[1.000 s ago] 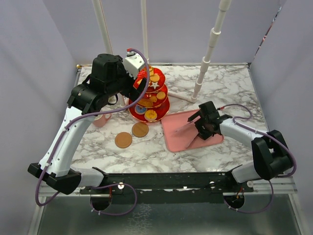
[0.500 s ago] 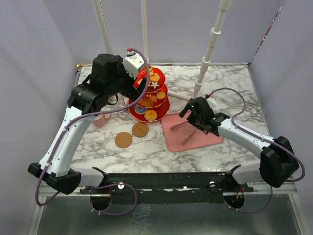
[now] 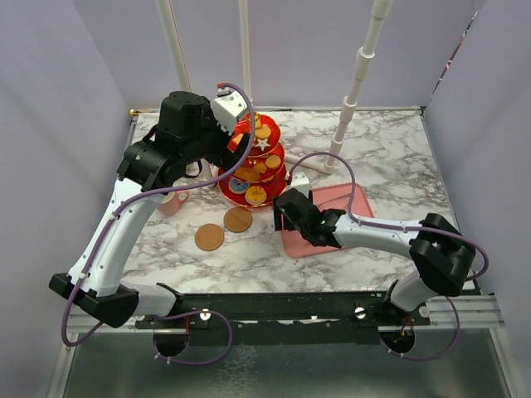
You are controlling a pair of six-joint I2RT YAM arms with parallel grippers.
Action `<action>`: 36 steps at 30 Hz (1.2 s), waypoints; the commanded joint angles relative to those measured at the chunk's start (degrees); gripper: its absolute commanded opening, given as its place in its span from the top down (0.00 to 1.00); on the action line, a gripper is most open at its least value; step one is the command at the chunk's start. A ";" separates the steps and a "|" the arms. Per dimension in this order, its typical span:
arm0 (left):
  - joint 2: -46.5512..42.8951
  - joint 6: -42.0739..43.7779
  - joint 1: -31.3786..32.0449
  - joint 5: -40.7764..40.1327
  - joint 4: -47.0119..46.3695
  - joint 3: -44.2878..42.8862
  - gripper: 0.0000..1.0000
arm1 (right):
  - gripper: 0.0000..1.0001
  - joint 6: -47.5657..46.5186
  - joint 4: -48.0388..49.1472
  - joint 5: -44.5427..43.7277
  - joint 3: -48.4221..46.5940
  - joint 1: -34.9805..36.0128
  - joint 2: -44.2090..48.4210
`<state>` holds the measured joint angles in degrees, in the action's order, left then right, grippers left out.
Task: Serve the afternoon tea
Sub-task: Place the clamp on the tray, then move the tray at the center of the board.
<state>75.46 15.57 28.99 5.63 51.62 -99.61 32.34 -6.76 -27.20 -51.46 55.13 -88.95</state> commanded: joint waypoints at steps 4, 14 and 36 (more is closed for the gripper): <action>0.54 -0.95 -0.08 0.45 0.59 -1.26 0.01 | 0.40 -7.36 8.90 2.97 1.33 1.51 -4.93; -0.08 0.23 -0.08 0.47 0.07 -1.17 0.01 | 0.52 -5.78 8.76 1.03 -1.84 2.08 -13.05; 1.49 2.18 -0.09 -1.02 0.48 -1.94 0.01 | 0.83 -7.05 2.23 5.29 10.96 -14.49 2.23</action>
<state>76.75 17.19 28.99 5.39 51.99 -99.96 30.04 -1.39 -27.42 -41.32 47.00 -90.26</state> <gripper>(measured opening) 0.990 0.173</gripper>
